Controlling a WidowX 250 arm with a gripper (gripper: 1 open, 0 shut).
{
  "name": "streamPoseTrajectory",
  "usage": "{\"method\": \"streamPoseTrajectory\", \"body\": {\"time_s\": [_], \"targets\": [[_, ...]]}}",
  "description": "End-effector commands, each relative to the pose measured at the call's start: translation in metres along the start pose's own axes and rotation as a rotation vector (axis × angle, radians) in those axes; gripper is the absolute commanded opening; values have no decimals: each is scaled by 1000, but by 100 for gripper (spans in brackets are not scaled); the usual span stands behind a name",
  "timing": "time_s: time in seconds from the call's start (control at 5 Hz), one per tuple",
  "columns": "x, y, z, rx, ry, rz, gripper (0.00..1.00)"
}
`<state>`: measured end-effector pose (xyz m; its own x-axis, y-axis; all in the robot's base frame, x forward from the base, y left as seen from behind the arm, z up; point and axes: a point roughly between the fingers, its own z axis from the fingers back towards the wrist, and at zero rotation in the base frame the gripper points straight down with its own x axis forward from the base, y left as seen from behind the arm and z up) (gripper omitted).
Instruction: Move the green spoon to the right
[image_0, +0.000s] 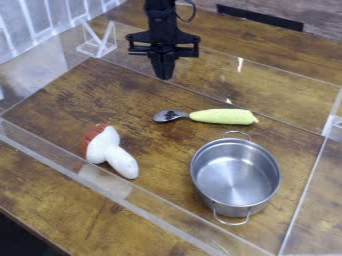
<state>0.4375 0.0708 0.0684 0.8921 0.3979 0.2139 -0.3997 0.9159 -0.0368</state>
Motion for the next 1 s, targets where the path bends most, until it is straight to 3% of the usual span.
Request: {"method": "streamPoseTrajectory", "body": {"time_s": [0.0,0.2,0.4,0.6,0.8], "targets": [[15,12,45,-21,-102,36,100],[11,14,59,-32,-116,52,100],[5,25,82,-38,-139,67,0],[4,41,97,-34,-145,57,100],[3,44,100,-31,-132,40,100]]}}
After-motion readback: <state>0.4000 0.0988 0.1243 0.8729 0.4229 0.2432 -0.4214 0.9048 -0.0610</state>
